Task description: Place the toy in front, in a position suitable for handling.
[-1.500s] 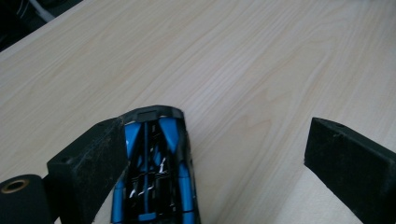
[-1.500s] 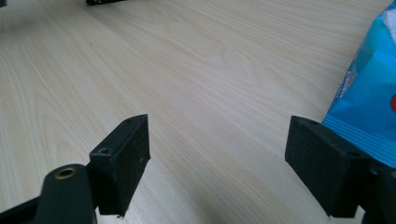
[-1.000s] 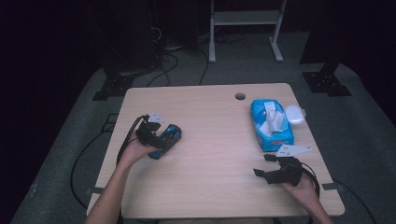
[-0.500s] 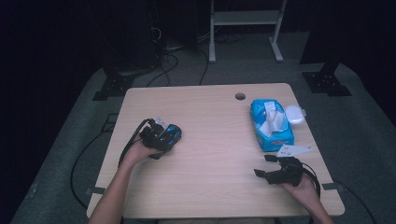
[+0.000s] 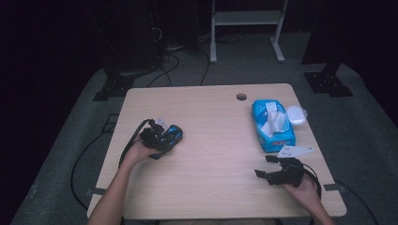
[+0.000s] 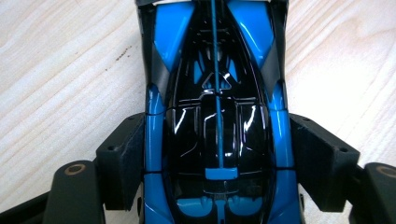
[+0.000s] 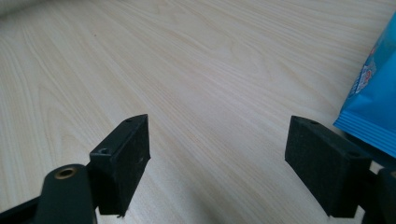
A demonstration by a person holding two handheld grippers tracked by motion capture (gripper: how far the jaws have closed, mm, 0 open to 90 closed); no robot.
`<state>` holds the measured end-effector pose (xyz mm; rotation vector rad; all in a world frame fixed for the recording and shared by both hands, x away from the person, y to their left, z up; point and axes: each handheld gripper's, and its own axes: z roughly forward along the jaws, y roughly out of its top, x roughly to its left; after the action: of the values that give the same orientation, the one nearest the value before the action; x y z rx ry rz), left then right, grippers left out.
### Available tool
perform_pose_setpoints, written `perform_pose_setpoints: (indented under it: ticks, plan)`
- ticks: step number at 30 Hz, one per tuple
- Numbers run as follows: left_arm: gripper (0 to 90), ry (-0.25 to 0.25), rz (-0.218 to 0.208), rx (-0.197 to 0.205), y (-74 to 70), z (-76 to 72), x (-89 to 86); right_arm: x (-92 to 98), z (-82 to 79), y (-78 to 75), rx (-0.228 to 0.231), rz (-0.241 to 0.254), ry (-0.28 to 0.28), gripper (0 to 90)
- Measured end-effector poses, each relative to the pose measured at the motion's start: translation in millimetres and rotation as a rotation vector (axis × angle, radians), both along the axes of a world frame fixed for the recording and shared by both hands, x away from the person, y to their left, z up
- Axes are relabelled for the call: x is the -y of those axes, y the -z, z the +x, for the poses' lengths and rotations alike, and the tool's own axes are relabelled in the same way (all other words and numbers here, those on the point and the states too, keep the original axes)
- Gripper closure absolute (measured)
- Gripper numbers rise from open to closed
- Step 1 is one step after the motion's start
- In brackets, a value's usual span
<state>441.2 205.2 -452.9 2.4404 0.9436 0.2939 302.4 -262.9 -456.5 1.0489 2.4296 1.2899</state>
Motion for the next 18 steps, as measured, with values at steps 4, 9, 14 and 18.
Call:
perform_pose_setpoints:
  ticks: [4, 9, 14, 18]
  plan:
    - [26.7, 0.004, 0.001, -0.001, 0.0, -0.1, -0.8, -0.3, -0.1, 0.4, 0.0, -0.002, -0.001, 21.0]
    - [26.8, 0.004, -0.004, -0.001, -1.6, -0.1, -1.5, -0.3, 0.5, 0.3, 0.001, -0.001, -0.002, 21.0]
    - [26.9, -0.001, -0.033, 0.006, -3.7, -0.9, -2.9, -0.3, -1.0, -0.2, 0.005, -0.004, -0.001, 21.0]
    - [26.9, 0.002, -0.046, 0.003, -4.4, -0.3, -4.6, 0.6, -1.1, -0.4, 0.008, 0.001, 0.002, 21.0]
